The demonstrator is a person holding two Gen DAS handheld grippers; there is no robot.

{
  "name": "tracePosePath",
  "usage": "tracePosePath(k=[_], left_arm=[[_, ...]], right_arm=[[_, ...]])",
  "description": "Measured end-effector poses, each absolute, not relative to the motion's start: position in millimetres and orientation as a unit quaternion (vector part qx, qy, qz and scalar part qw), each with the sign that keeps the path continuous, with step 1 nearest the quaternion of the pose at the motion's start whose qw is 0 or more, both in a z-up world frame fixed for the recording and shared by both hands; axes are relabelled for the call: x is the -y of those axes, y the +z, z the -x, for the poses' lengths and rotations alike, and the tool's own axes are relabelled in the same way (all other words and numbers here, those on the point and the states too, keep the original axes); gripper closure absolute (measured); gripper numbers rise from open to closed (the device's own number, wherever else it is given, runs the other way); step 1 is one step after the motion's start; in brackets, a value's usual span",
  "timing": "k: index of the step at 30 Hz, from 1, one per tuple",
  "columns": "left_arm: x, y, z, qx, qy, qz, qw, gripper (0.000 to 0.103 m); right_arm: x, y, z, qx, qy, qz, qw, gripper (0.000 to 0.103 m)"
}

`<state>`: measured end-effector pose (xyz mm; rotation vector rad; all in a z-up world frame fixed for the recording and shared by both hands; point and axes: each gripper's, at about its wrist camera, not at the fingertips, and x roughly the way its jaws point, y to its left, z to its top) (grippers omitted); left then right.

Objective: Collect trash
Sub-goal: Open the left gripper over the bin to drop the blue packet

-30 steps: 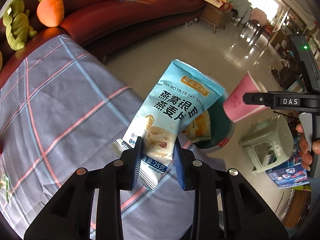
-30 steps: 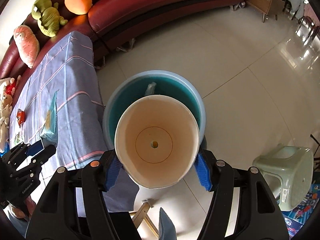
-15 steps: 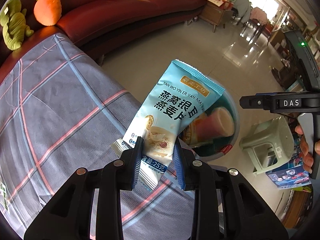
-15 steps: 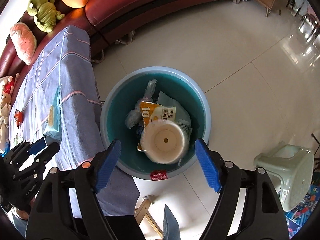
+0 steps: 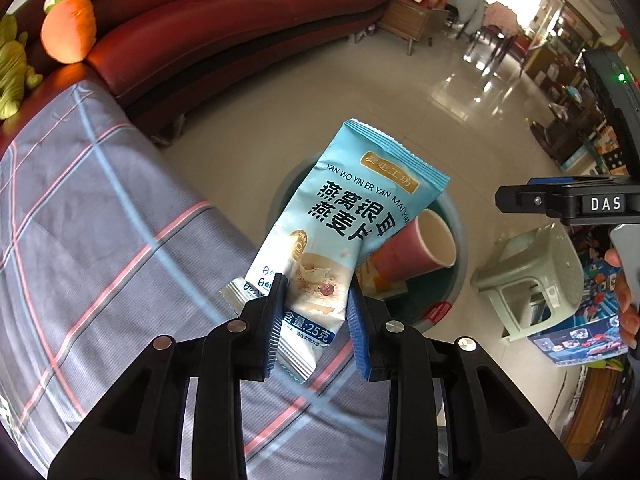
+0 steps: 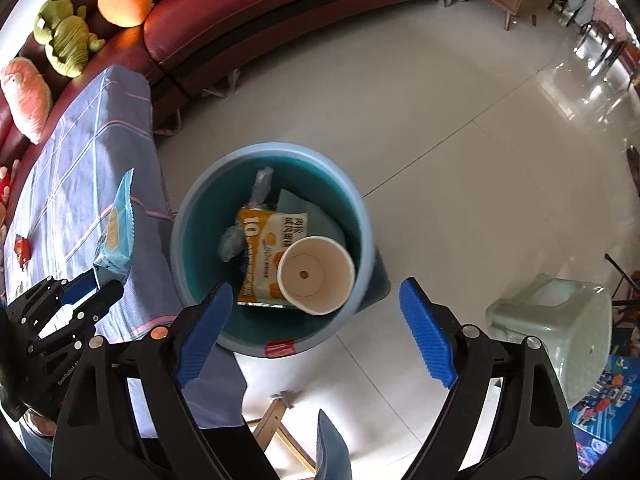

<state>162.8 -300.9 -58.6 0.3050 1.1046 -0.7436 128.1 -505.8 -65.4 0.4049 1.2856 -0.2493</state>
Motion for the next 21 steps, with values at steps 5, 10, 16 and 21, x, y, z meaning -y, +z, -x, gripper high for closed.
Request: tracePosePath(k=[5, 10, 16, 21], left_arm=[[313, -62, -166, -0.509, -0.356, -0.147, 0.770, 0.072], [319, -66, -170, -0.512, -0.362, -0.145, 0.766, 0.072], [326, -70, -171, -0.515, -0.369, -0.144, 0.760, 0.072], [329, -75, -176, -0.519, -0.375, -0.145, 0.754, 0.072]], right_arm=[[515, -60, -125, -0.592, -0.128, -0.187, 0.773, 0.021], [517, -59, -125, -0.594, -0.134, -0.186, 0.771, 0.021], [518, -61, -126, -0.598, -0.141, -0.188, 0.766, 0.021], [522, -59, -122, -0.597, -0.150, -0.194, 0.764, 0.019]])
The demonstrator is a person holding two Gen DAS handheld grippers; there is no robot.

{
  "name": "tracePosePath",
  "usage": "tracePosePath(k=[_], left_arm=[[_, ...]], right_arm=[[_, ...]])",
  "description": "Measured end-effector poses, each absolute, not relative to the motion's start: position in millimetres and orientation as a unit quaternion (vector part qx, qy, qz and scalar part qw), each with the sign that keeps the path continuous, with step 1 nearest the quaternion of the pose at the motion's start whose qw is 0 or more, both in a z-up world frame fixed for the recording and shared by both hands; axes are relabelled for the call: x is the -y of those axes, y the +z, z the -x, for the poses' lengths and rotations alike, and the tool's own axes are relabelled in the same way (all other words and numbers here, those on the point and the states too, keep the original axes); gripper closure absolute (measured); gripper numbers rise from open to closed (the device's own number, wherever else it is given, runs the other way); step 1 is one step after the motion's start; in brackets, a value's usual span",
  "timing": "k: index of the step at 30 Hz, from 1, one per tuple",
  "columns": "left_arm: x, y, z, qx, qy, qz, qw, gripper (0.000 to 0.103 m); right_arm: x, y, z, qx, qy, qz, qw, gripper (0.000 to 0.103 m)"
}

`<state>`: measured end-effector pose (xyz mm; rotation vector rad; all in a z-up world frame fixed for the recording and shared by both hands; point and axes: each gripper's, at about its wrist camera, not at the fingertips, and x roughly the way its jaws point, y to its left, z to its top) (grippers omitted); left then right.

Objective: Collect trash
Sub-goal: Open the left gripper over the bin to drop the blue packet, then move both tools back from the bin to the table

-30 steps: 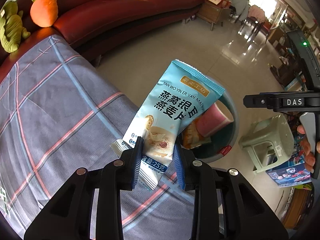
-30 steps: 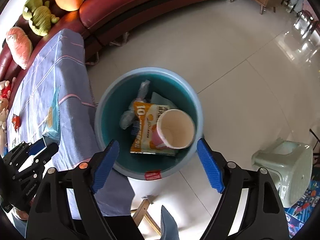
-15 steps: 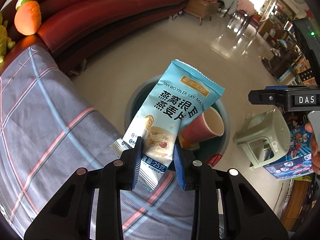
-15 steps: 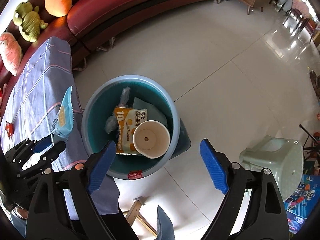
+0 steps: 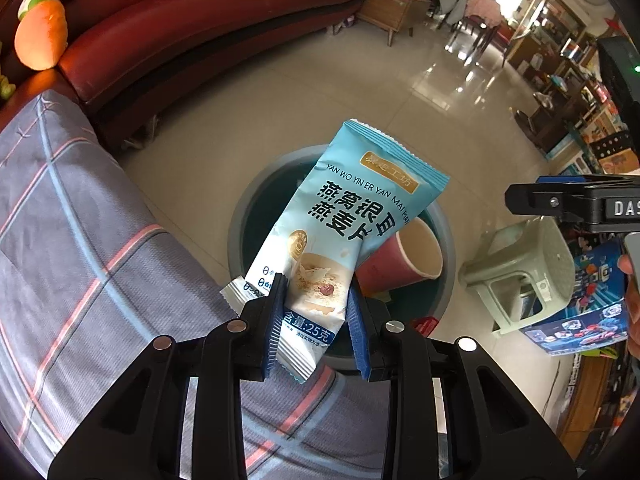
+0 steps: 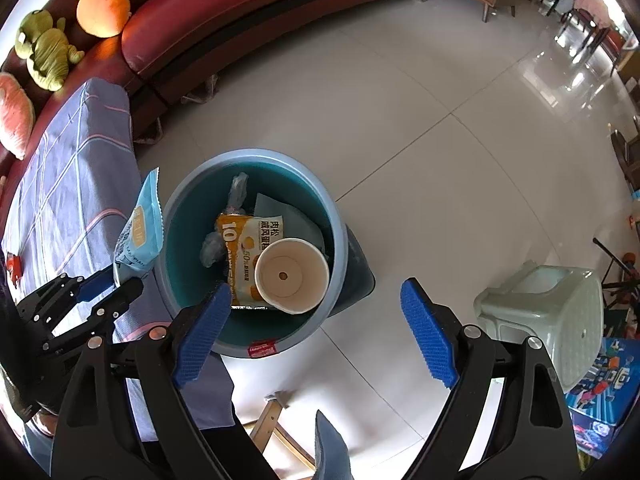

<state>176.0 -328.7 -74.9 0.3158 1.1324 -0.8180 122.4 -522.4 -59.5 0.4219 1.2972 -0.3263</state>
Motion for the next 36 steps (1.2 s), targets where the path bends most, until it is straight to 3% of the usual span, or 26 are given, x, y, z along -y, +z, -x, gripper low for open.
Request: tracePosePath(k=[7, 8, 11, 12, 36], left_arm=[[334, -77, -175, -0.519, -0.387, -0.145, 0.748, 0.070], [331, -77, -173, -0.518, -0.387, -0.144, 0.749, 0.063], [327, -74, -173, -0.509, -0.372, -0.143, 0.762, 0.016], [325, -72, -173, -0.503, -0.368, -0.140, 0.769, 0.011], [240, -50, -167, -0.506, -0.317, -0.095, 0.797, 0.008]], right_arm=[[527, -57, -118, -0.594, -0.161, -0.198, 0.763, 0.018], [528, -56, -119, -0.593, -0.162, -0.198, 0.763, 0.018], [529, -56, -120, -0.592, -0.165, -0.200, 0.763, 0.018], [529, -56, -120, -0.593, -0.165, -0.200, 0.763, 0.018], [465, -55, -137, -0.605, -0.114, -0.182, 0.767, 0.016]])
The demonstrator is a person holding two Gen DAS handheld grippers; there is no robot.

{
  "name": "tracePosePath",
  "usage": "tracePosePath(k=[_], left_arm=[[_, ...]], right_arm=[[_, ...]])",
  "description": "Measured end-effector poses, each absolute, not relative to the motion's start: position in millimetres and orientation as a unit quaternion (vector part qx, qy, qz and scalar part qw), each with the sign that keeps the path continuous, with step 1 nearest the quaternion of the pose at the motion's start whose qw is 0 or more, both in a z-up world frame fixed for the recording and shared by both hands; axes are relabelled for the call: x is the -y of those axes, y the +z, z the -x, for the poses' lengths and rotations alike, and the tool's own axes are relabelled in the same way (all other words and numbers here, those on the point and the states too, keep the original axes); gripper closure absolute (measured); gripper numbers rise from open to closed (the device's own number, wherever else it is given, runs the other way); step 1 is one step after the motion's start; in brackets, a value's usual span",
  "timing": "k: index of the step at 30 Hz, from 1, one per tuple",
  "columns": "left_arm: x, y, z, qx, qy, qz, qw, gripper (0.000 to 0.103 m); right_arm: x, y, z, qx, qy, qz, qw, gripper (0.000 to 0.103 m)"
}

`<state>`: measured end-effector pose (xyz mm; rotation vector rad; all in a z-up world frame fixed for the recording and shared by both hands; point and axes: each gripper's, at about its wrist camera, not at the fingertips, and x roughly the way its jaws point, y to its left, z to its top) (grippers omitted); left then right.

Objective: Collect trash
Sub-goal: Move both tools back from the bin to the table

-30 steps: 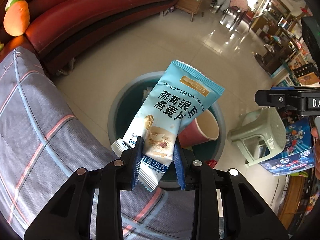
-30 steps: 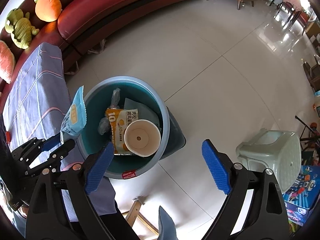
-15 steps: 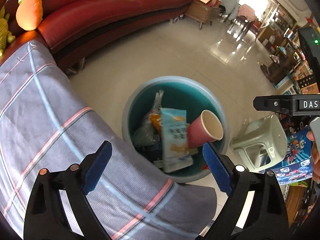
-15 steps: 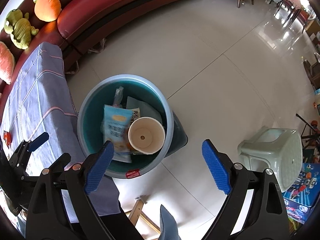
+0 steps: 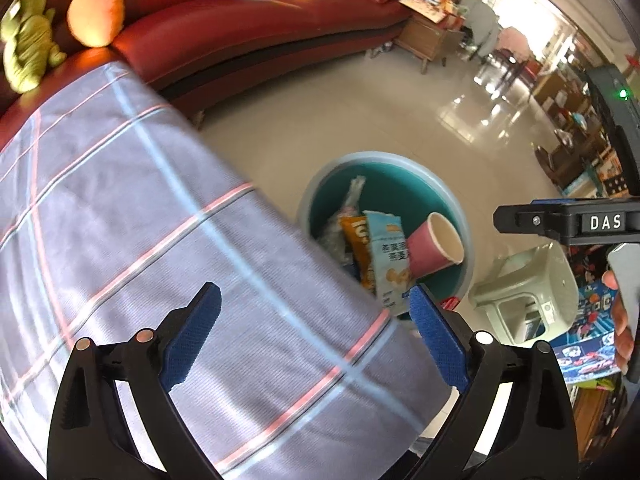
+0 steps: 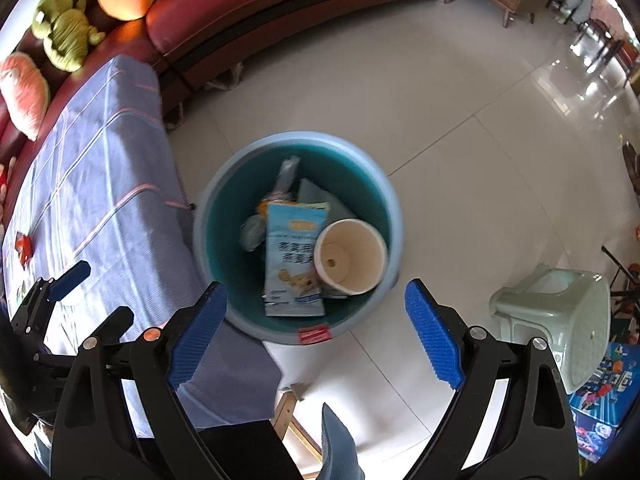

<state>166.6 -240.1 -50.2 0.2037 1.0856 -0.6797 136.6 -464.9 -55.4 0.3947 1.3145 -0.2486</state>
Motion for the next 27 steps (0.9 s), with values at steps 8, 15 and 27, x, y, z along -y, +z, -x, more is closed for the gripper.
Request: tracePosePath(k=[8, 15, 27], left_arm=[[158, -41, -153, -0.501, -0.268, -0.091, 0.818, 0.008], [68, -43, -141, -0.508, -0.207, -0.077, 0.833, 0.008], [-77, -41, -110, -0.495, -0.147, -0.042, 0.855, 0.008]], right_arm=[[390, -62, -151, -0.621, -0.050, -0.152, 0.767, 0.016], [311, -64, -164, -0.624, 0.005, -0.123, 0.772, 0.016], [157, -63, -162, -0.643, 0.084, -0.069, 0.758, 0.016]])
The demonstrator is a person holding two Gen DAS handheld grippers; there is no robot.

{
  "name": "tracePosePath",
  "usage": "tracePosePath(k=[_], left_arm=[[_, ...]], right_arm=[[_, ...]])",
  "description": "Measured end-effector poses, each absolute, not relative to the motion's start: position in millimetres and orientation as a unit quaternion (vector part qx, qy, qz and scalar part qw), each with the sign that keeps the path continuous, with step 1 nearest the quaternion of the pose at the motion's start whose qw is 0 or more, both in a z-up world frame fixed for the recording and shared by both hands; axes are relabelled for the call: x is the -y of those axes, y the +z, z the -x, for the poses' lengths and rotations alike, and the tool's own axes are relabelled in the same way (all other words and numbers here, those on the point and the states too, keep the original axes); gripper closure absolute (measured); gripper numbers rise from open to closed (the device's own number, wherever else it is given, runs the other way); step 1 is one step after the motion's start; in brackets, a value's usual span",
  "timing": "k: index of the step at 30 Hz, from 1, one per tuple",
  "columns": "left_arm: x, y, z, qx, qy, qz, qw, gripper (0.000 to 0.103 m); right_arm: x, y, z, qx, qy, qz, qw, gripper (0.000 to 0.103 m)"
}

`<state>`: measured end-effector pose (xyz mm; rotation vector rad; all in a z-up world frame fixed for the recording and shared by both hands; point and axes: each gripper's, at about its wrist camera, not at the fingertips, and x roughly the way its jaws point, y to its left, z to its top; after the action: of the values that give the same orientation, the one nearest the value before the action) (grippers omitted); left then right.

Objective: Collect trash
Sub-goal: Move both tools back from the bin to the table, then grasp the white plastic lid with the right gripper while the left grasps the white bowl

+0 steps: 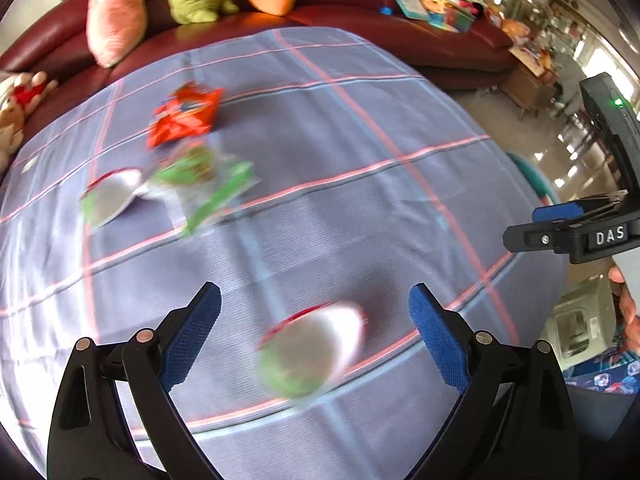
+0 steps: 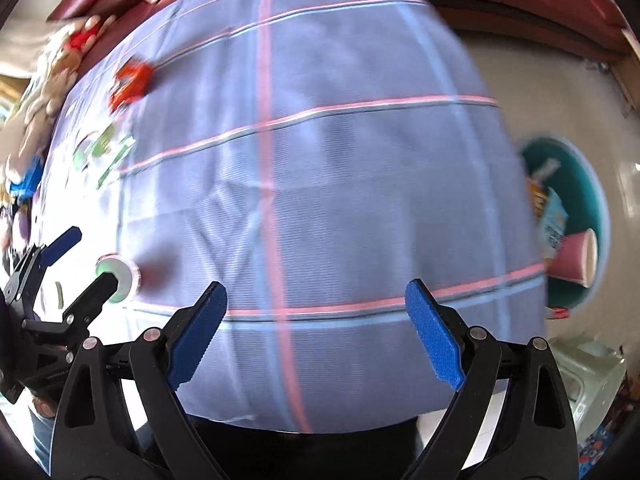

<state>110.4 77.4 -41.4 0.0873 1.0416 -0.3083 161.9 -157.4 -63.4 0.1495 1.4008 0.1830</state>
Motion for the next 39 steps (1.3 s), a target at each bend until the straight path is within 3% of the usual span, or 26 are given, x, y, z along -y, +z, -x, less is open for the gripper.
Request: tracePosePath(k=[11, 13, 14, 15, 20, 26, 27, 28, 32, 39], left_arm=[[-169, -56, -107, -0.500, -0.092, 0.012, 0.861, 0.008], [-182, -59, -106, -0.502, -0.087, 0.021, 0.860, 0.008], [-188, -61, -106, -0.503, -0.084, 0.025, 0.860, 0.008], [-191, -61, -106, -0.504, -0.082, 0.027, 0.860, 0.008], [-204, -66, -108, -0.507, -0.077, 0.037, 0.858, 0.008], [-215, -66, -117, -0.508, -0.073, 0.037, 0.857, 0.008], [-217, -66, -118, -0.507, -0.073, 0.038, 0.858, 0.008], [-219, -66, -119, -0.507, -0.073, 0.040, 0.858, 0.008], [-231, -62, -133, -0.502, -0.069, 0.055, 0.860, 0.008], [-243, -50, -171, -0.487, -0.055, 0.054, 0.870, 0.009]], right_arm=[[53, -71, -165, -0.654, 0.153, -0.038, 0.740, 0.017], [41, -74, -164, -0.654, 0.160, -0.032, 0.739, 0.029], [33, -76, -163, -0.657, 0.164, -0.027, 0.736, 0.041], [29, -78, -161, -0.659, 0.167, -0.023, 0.733, 0.047], [4, -87, -162, -0.660, 0.167, 0.010, 0.733, 0.048], [-21, -92, -166, -0.656, 0.173, 0.027, 0.735, 0.065], [-27, -92, -166, -0.652, 0.179, 0.032, 0.736, 0.085], [-31, -92, -166, -0.653, 0.183, 0.035, 0.734, 0.088], [-44, -85, -176, -0.648, 0.197, 0.029, 0.736, 0.094], [-25, -70, -221, -0.628, 0.161, 0.009, 0.761, 0.096]])
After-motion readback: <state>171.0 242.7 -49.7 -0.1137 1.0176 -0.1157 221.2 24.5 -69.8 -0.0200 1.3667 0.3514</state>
